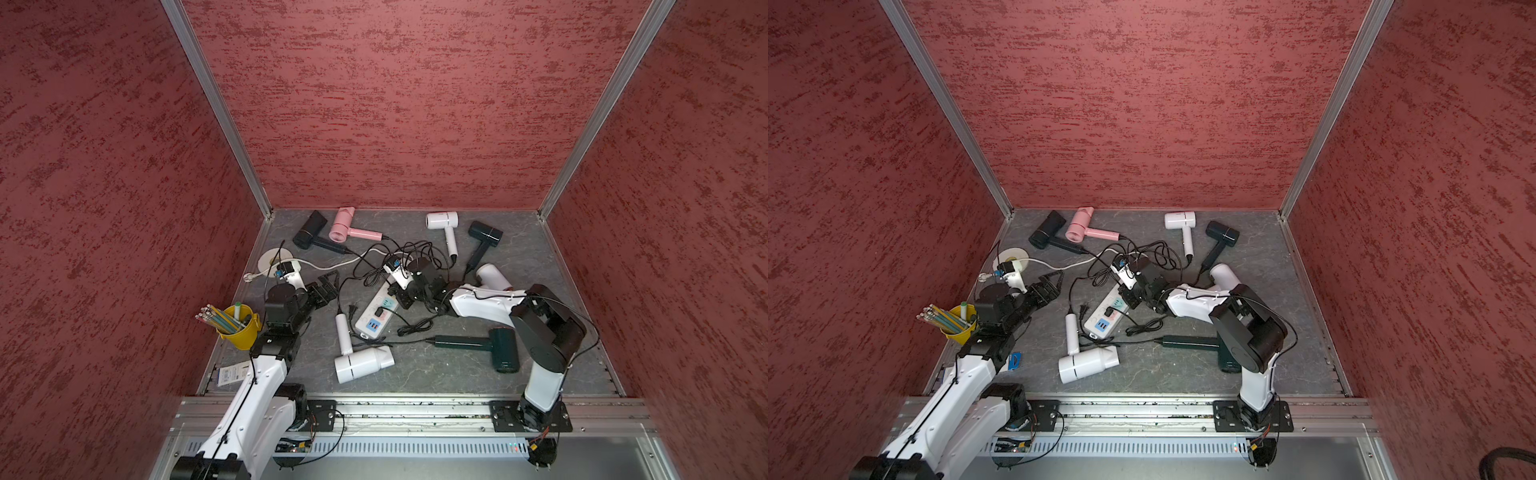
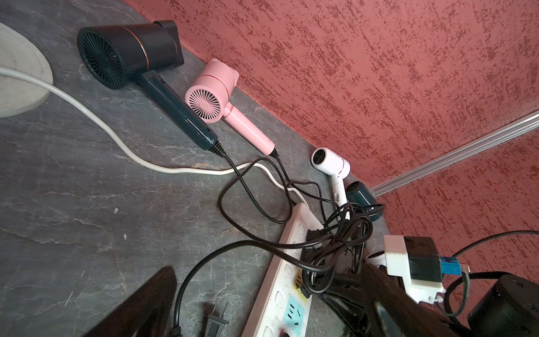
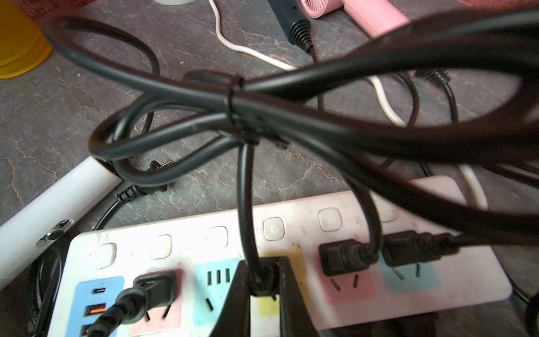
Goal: Charge the blow dryers
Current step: Insert the plug into the socket.
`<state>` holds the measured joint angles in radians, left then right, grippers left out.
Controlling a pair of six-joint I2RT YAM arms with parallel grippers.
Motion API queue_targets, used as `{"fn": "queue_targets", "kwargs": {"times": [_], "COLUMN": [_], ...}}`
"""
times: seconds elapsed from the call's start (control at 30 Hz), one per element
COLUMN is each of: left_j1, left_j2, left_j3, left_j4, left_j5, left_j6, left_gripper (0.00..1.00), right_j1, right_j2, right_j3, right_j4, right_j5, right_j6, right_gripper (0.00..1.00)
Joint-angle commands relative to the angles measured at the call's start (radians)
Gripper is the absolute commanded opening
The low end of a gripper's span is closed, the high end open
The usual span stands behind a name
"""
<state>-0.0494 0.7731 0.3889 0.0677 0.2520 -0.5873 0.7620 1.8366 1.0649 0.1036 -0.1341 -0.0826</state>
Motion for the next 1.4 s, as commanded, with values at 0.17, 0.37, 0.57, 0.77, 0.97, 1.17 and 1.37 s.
{"fn": "queue_targets", "kwargs": {"times": [0.17, 0.37, 0.57, 0.77, 0.97, 1.17, 1.37], "left_j1": [0.006, 0.006, 0.006, 0.007, 0.007, 0.006, 0.006], "left_j2": [-0.003, -0.003, -0.005, -0.005, 0.001, 0.003, 0.002], "left_j3": [-0.013, -0.013, -0.012, -0.013, -0.013, -0.013, -0.015], "left_j4": [0.011, 0.009, 0.010, 0.008, 0.013, 0.015, 0.013], "left_j5": [0.004, 0.003, 0.004, 0.001, 0.003, 0.004, 0.004], "left_j6": [0.007, 0.006, 0.007, 0.007, 0.006, 0.005, 0.005], "left_gripper": [1.00, 1.00, 1.00, 1.00, 1.00, 1.00, 1.00], "right_j1": [0.003, 0.003, 0.003, 0.003, 0.003, 0.003, 0.003], "right_j2": [-0.003, 0.037, 0.039, 0.066, 0.061, 0.081, 0.140], "right_j3": [0.021, 0.031, 0.025, 0.012, -0.022, -0.014, 0.007], "right_j4": [0.008, -0.002, -0.007, -0.040, -0.095, -0.134, -0.149], "right_j5": [0.055, 0.090, 0.088, 0.008, 0.014, 0.039, 0.029], "right_j6": [-0.004, -0.011, -0.011, 0.001, -0.005, -0.011, 0.003], "right_gripper": [0.00, 0.00, 0.00, 0.00, 0.00, 0.00, 0.00]}}
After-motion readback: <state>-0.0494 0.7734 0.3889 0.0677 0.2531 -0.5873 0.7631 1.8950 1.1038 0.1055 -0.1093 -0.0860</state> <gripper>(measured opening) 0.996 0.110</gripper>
